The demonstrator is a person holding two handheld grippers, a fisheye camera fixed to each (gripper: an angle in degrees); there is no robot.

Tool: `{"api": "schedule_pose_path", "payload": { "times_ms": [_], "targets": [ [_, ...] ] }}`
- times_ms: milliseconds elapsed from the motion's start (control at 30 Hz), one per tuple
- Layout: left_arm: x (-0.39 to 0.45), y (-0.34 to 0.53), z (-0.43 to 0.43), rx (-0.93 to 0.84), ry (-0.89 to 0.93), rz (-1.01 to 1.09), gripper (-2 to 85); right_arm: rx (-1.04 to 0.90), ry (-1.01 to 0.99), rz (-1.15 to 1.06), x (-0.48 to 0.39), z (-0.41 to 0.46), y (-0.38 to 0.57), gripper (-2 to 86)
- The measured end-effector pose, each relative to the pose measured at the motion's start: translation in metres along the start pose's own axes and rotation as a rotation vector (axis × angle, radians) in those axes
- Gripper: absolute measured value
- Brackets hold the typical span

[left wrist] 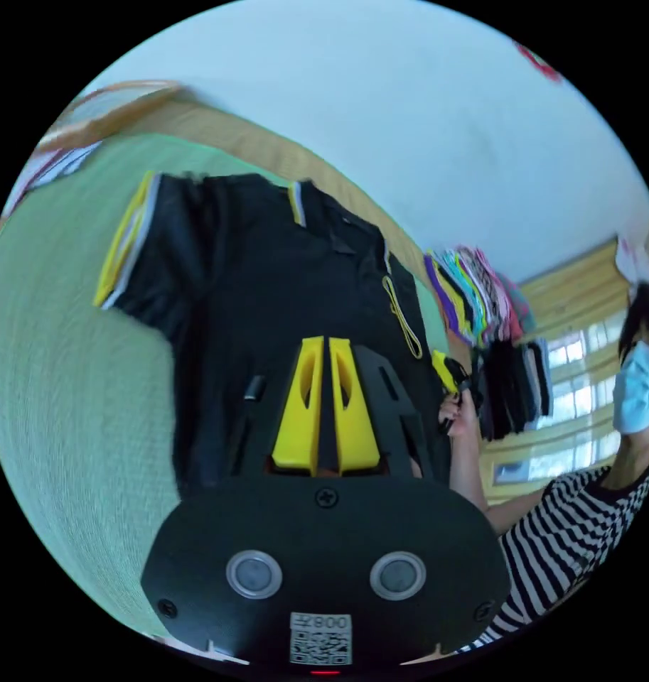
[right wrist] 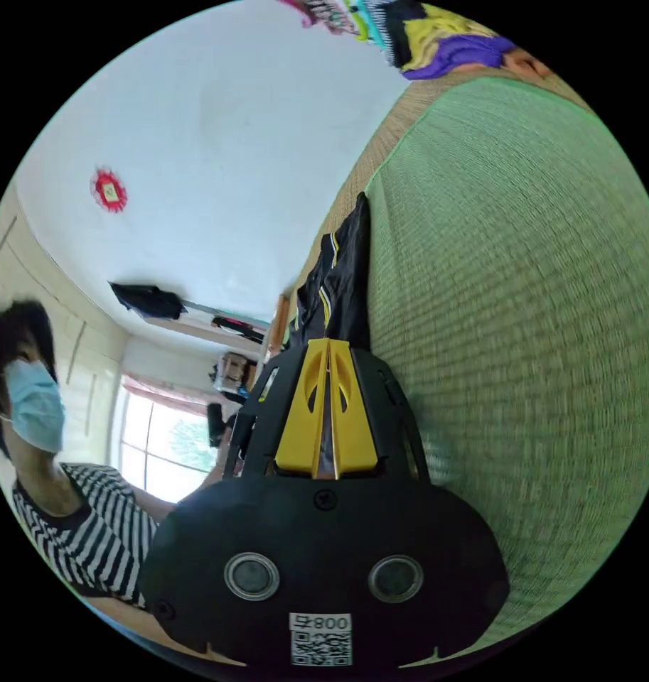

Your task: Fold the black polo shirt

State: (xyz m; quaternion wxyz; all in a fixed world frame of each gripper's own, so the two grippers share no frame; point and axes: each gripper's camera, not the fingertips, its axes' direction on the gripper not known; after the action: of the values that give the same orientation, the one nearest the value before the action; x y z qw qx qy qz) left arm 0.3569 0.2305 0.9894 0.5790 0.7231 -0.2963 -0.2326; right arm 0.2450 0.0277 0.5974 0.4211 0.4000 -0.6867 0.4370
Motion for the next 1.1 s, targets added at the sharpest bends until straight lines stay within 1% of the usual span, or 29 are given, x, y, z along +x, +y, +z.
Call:
{"api": "schedule_pose_path", "payload": {
  "times_ms": [33,100,200,267,333,467,667,800,933,1000,1100],
  "targets": [
    [-0.01,0.005,-0.01,0.03,-0.004,-0.041,4.7,0.032,-0.09,0.052,0.01,-0.005,-0.002,-0.1],
    [-0.045,0.021,-0.043,0.131,-0.017,-0.156,6.8,0.067,-0.175,0.07,0.013,-0.008,-0.005,-0.1],
    [-0.08,0.031,-0.072,0.195,-0.018,-0.256,8.6,0.026,-0.113,0.058,-0.004,0.004,-0.009,0.0],
    [-0.097,0.033,-0.087,0.218,-0.054,-0.299,9.2,-0.008,-0.094,0.03,-0.022,0.013,-0.011,0.2],
    [-0.111,0.035,-0.1,0.248,-0.044,-0.311,9.5,-0.037,-0.005,-0.028,-0.055,0.026,-0.014,0.6],
    [-0.148,0.035,-0.121,0.251,-0.036,-0.35,9.4,-0.111,0.075,-0.106,-0.105,0.066,-0.023,2.3],
    [-0.186,0.038,-0.143,0.269,0.052,-0.316,7.5,-0.325,0.157,-0.235,-0.181,0.187,-0.03,5.1],
    [-0.204,0.04,-0.157,0.261,0.062,-0.284,4.6,-0.462,0.174,-0.33,-0.235,0.29,-0.031,5.9],
    [-0.216,0.044,-0.168,0.269,0.052,-0.242,2.4,-0.593,0.255,-0.461,-0.294,0.401,-0.033,6.5],
    [-0.23,0.05,-0.176,0.286,0.112,-0.249,1.6,-0.634,0.291,-0.522,-0.32,0.447,-0.034,6.6],
    [-0.242,0.055,-0.185,0.296,0.144,-0.25,1.0,-0.674,0.348,-0.627,-0.362,0.518,-0.036,6.9]
  ]
}}
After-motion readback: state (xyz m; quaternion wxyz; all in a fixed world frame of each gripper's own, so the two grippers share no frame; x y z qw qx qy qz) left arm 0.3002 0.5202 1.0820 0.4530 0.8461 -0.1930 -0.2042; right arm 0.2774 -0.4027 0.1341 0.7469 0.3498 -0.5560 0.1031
